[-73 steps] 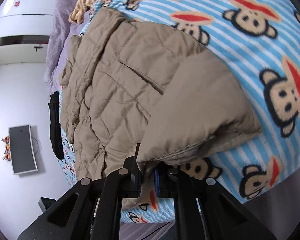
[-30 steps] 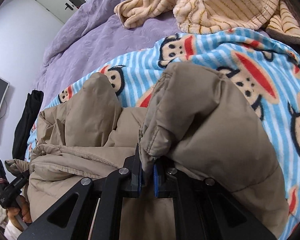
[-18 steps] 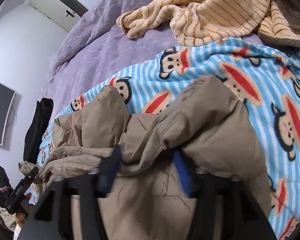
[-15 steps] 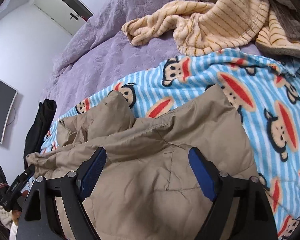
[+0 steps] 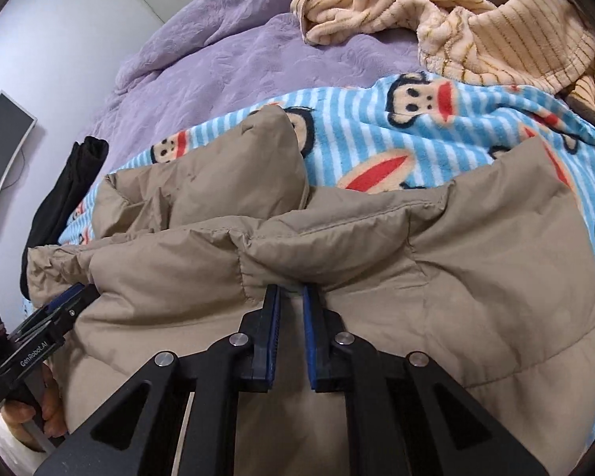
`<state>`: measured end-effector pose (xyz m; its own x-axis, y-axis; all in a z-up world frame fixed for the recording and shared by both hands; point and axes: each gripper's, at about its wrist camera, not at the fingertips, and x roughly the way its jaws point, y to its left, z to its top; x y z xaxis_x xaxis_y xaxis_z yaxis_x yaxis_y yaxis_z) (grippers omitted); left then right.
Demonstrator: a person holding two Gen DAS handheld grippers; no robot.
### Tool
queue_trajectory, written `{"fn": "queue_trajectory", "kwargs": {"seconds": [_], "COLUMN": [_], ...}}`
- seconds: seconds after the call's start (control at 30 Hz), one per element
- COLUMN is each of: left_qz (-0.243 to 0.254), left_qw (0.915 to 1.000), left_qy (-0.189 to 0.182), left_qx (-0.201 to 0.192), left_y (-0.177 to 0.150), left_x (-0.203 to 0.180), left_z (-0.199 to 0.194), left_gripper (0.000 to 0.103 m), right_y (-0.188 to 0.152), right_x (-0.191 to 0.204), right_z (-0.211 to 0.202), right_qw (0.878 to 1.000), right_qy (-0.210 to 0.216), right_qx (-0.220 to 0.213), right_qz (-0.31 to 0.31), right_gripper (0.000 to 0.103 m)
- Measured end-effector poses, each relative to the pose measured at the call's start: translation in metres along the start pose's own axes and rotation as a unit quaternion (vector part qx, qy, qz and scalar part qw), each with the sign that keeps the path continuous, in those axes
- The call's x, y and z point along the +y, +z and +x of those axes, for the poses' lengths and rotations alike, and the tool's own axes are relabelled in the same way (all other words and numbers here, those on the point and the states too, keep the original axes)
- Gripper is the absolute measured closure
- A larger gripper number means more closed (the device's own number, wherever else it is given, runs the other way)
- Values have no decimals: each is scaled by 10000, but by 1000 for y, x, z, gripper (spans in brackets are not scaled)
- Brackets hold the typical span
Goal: Fold large clothes
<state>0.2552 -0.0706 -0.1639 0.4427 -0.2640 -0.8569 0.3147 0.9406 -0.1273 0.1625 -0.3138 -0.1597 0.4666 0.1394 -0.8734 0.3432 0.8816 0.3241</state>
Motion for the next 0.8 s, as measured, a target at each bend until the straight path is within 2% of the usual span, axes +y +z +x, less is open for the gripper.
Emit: {"fn": "queue_trajectory", "kwargs": {"seconds": [0.1, 0.23, 0.37, 0.47, 0.57, 0.7, 0.8], "left_qz": [85, 107, -173, -379, -284, -219, -307], "left_qw": [10000, 9974, 9923, 9924, 9911, 9905, 9906], "left_qy": [15, 656, 1187, 1151, 1283, 1346, 1333], "left_qx": [29, -275, -309, -210, -209, -148, -100], "left_y": [7, 13, 10, 8, 7, 9, 10], "left_x": [4, 44, 96, 112, 105, 102, 104], "left_z": [-3, -21, -19, -3, 11, 16, 5], "left_gripper": [38, 38, 38, 28, 27, 26, 26], "right_y": [5, 16, 27, 27, 23, 25, 28], "right_x": [-1, -7, -42, -86, -116, -111, -110], "right_z": [10, 4, -22, -29, -17, -4, -2], "right_qw": [10000, 9999, 9969, 9905, 9862, 9874, 9879], "right_qy": [-35, -60, -740, -1073, -714, -904, -933], "right_qx": [31, 126, -211, -285, -182, -142, -93], "right_qz": [14, -3, 141, 810, 1482, 1291, 1236], "right_gripper": [93, 93, 93, 93, 93, 93, 93]}}
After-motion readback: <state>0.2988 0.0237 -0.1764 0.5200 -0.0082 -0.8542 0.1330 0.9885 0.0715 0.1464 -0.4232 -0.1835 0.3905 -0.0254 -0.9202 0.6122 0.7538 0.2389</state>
